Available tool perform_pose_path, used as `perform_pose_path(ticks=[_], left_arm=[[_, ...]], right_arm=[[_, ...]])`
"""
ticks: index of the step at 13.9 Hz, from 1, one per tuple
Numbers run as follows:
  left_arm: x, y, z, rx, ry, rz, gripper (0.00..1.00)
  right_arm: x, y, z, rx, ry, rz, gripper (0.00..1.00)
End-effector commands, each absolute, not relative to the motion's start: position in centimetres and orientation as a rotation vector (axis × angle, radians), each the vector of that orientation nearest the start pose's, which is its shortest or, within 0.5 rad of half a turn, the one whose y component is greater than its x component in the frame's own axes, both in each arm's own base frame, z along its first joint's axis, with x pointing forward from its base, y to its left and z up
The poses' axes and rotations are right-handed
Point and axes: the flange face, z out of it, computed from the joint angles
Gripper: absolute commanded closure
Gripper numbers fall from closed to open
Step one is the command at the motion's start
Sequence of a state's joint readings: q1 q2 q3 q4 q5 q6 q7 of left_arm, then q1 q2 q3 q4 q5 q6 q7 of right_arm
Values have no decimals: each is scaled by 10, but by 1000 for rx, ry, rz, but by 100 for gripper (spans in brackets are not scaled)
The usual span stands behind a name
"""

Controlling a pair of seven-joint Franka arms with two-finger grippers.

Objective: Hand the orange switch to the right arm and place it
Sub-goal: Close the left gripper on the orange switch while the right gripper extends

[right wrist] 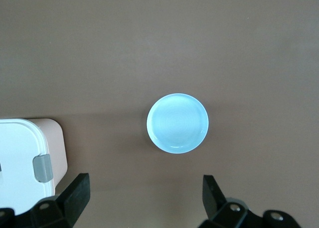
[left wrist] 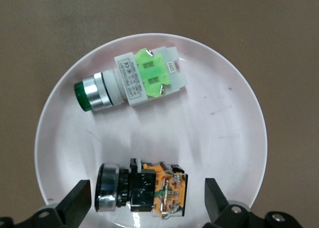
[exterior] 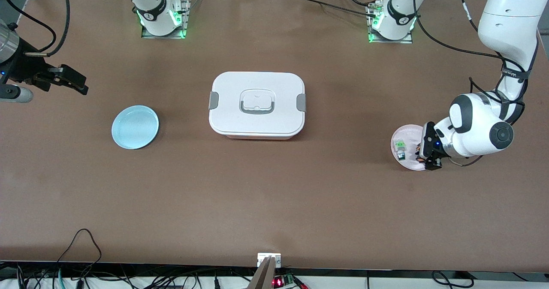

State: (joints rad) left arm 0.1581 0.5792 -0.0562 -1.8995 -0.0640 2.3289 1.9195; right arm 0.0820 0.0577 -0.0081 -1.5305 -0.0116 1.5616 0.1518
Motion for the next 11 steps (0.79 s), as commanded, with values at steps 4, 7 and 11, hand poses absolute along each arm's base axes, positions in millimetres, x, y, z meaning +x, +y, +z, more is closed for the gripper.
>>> perform_pose_path(ticks=[4, 7, 11], left_arm=[[602, 64, 169, -2127, 2554, -40, 0], [602, 64, 166, -2108, 2562, -46, 26], [605, 65, 174, -2117, 2566, -102, 100]], right_arm=[[561, 76, 599, -2918, 102, 135, 0], [562, 82, 590, -2707, 134, 204, 0], [568, 83, 577, -2461, 203, 268, 0]])
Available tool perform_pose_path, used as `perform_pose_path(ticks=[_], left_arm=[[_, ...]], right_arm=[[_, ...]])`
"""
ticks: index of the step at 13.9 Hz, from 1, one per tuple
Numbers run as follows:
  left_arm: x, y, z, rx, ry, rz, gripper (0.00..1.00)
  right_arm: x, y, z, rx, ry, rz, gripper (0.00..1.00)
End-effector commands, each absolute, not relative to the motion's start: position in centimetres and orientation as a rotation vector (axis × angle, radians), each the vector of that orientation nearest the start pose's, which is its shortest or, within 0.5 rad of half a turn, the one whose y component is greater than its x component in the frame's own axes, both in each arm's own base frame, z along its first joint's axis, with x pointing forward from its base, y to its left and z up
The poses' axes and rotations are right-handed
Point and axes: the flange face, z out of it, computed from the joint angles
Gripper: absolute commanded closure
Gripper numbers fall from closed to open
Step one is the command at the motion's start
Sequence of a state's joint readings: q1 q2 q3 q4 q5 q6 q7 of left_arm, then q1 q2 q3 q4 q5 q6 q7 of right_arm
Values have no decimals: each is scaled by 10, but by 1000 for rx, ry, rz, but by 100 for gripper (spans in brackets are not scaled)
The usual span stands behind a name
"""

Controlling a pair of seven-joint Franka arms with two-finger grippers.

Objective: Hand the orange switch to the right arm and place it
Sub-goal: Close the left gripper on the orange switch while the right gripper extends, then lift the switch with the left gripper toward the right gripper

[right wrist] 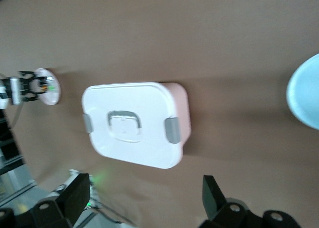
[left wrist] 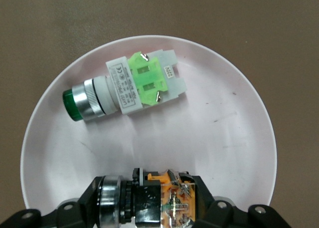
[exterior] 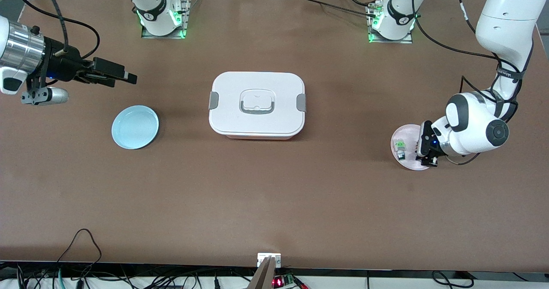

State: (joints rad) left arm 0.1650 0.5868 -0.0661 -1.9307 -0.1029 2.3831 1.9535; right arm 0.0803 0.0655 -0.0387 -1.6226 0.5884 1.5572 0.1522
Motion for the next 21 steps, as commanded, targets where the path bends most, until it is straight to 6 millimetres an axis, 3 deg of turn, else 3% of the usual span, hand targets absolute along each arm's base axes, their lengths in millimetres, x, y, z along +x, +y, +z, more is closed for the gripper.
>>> perform_pose_path(ticks=[1, 3, 6, 8, 10, 13, 16, 17, 21], left_arm=[[606, 67, 179, -2177, 2529, -154, 100], [607, 69, 197, -2300, 2479, -248, 100], [608, 38, 226, -2317, 2538, -324, 100], [597, 17, 229, -2533, 2569, -469, 100], [590, -28, 236, -2748, 2595, -751, 100], [587, -102, 271, -2800, 2678, -1069, 100], [577, -175, 315, -2948, 2671, -1437, 100], [576, -198, 339, -2931, 2673, -1593, 100], [562, -271, 395, -3067, 2502, -2092, 100]], right_arm=[[568, 86, 577, -2412, 209, 275, 0], [571, 83, 573, -2292, 252, 300, 0], [570, 84, 564, -2117, 278, 356, 0], [570, 91, 554, -1970, 295, 406, 0], [573, 96, 552, -1870, 310, 419, 0], [582, 116, 544, -1757, 315, 441, 0], [586, 148, 537, -1703, 325, 447, 0], [584, 157, 532, -1672, 340, 444, 0], [577, 185, 503, -1575, 336, 386, 0]])
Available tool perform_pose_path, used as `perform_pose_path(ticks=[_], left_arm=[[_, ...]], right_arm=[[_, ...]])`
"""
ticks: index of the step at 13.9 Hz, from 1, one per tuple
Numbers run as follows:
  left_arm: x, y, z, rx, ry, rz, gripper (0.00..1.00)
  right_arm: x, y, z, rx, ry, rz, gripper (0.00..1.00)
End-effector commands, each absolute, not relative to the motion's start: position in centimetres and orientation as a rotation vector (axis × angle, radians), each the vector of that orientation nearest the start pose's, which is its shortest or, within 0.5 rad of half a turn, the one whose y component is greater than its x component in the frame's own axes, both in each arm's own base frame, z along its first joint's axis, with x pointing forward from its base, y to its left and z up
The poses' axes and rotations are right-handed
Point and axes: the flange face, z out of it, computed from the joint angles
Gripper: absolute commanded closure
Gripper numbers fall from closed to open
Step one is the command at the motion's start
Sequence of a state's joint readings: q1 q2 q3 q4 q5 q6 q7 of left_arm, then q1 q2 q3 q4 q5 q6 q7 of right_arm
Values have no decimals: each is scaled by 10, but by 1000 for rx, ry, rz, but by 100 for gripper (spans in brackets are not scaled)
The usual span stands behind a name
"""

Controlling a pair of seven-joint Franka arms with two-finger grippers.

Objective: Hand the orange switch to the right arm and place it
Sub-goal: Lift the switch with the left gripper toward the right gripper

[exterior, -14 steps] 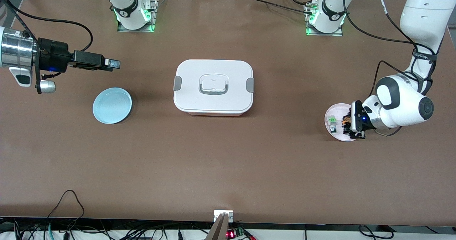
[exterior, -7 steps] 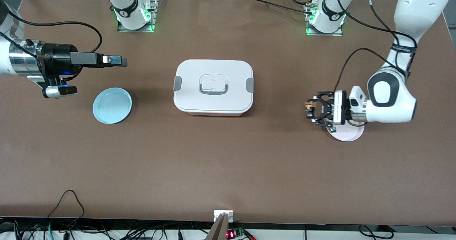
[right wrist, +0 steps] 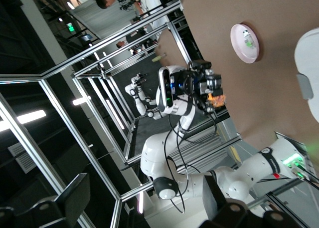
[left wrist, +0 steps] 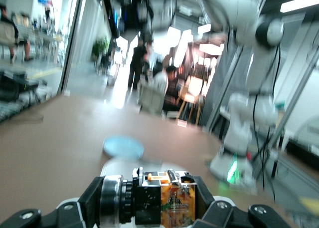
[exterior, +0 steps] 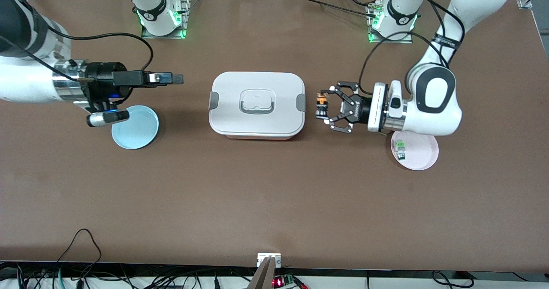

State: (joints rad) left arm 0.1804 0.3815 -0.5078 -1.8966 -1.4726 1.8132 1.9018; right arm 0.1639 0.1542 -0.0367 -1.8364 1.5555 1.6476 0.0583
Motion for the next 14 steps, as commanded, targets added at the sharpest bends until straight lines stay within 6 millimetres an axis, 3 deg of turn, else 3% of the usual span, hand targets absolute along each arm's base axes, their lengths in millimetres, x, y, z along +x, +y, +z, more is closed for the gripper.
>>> perform_pose_path(ticks=[1, 4, 6, 9, 14], left_arm=[[555, -292, 409, 1205, -963, 852, 100], [530, -345, 437, 1132, -826, 826, 100], [519, -368, 445, 1173, -787, 830, 100], [517, -384, 454, 1233, -789, 846, 100], [511, -397, 464, 1272, -784, 840, 100]], right_arm=[[573, 200, 499, -1586, 352, 380, 0], [560, 235, 494, -1538, 365, 336, 0], [552, 260, 490, -1542, 377, 314, 0], [540, 294, 487, -1584, 391, 288, 0], [520, 310, 468, -1627, 348, 268, 0]])
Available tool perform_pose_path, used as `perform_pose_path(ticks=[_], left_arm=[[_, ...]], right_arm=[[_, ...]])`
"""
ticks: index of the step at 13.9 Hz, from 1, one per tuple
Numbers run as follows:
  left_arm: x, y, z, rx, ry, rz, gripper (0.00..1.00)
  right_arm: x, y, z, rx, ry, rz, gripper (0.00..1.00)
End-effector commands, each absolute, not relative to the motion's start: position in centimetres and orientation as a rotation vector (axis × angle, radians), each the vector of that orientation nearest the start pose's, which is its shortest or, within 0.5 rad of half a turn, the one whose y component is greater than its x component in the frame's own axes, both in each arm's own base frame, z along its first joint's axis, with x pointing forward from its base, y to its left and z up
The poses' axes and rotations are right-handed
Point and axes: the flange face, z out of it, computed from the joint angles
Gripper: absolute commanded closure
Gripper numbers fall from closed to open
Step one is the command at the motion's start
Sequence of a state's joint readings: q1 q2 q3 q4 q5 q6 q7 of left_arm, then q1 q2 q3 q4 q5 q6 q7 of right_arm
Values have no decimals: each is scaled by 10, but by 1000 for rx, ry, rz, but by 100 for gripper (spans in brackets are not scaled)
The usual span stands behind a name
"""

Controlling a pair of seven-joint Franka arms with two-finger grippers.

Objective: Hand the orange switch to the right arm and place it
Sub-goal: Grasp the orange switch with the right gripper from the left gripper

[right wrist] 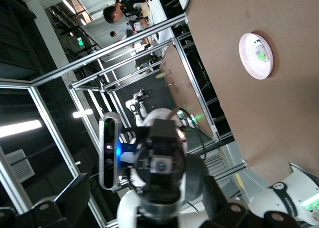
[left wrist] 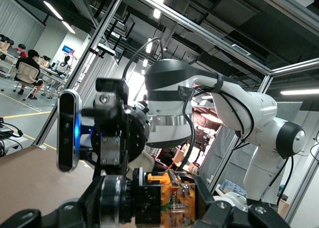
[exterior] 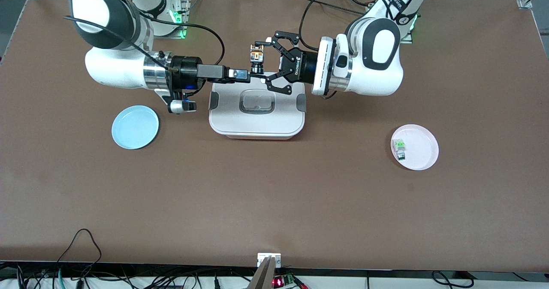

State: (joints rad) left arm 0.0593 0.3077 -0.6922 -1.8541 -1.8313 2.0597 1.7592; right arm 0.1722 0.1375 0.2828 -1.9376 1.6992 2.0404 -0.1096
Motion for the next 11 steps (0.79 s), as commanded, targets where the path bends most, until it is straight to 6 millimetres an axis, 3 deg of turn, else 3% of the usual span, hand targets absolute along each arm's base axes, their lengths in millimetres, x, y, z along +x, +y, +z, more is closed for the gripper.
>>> perform_pose_path(ticks=[1, 3, 7, 11], left_arm=[[511, -397, 464, 1273, -783, 840, 100], [512, -397, 465, 1271, -784, 841, 100], [511, -398, 465, 1271, -784, 841, 100], [511, -397, 464, 1273, -783, 841, 100]], right_arm=[[516, 310, 468, -1629, 351, 273, 0], [510, 310, 472, -1629, 357, 287, 1], [502, 310, 498, -1609, 421, 344, 4], [495, 310, 492, -1621, 430, 347, 7]])
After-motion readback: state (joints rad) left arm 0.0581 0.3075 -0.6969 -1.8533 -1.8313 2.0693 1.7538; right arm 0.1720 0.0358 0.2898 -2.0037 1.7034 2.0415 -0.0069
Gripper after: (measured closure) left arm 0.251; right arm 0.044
